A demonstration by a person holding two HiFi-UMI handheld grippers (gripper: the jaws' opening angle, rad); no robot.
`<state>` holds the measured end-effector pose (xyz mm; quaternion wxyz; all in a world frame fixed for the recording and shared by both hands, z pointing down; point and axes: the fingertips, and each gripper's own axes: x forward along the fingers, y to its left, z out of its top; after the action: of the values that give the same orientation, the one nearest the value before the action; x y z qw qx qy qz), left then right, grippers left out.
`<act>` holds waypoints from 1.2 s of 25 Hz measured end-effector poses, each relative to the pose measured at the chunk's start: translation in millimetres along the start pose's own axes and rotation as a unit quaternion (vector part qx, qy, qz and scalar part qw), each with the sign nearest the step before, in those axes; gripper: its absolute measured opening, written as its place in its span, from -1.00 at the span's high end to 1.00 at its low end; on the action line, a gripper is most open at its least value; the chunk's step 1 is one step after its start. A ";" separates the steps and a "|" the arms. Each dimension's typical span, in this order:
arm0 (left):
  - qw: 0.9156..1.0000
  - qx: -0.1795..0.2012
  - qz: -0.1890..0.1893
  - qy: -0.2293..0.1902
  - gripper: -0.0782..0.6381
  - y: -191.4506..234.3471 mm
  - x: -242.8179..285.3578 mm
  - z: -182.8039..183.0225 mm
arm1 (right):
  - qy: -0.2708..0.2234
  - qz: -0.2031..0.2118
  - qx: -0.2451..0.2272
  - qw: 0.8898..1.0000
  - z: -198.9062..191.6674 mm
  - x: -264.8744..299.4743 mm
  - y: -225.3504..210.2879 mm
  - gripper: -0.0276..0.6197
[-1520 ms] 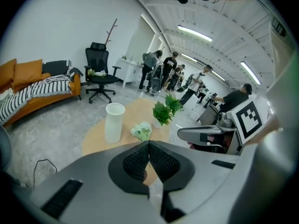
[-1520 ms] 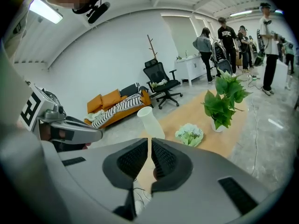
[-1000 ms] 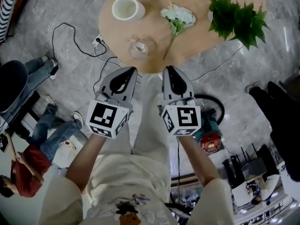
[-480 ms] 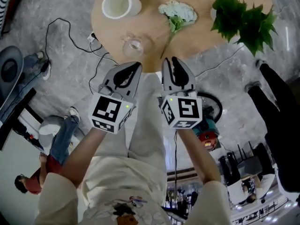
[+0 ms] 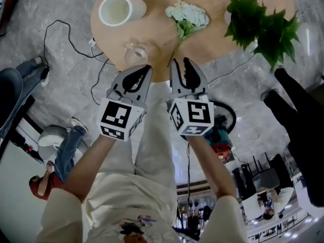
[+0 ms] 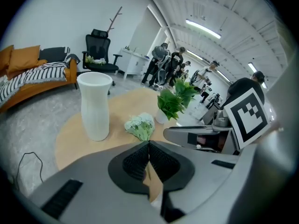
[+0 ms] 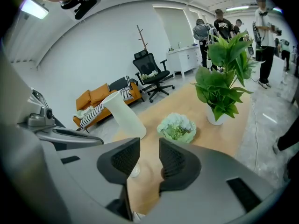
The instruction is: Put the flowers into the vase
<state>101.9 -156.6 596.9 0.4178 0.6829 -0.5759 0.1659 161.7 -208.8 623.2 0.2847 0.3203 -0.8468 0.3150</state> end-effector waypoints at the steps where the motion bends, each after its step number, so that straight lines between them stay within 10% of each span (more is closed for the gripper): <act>1: 1.000 0.001 0.004 -0.001 0.76 1.3 2.1 0.3 | 0.001 -0.001 0.004 1.000 -0.4 2.1 -1.6 0.57; 30: 1.000 -0.019 0.021 0.011 0.76 24.9 40.6 -4.9 | 0.048 -0.023 0.047 0.997 -30.7 79.3 -54.2 0.50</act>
<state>91.5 -178.9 638.0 0.4335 0.6609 -0.5883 0.1708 159.3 -247.9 716.1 0.3167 0.3377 -0.8087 0.3628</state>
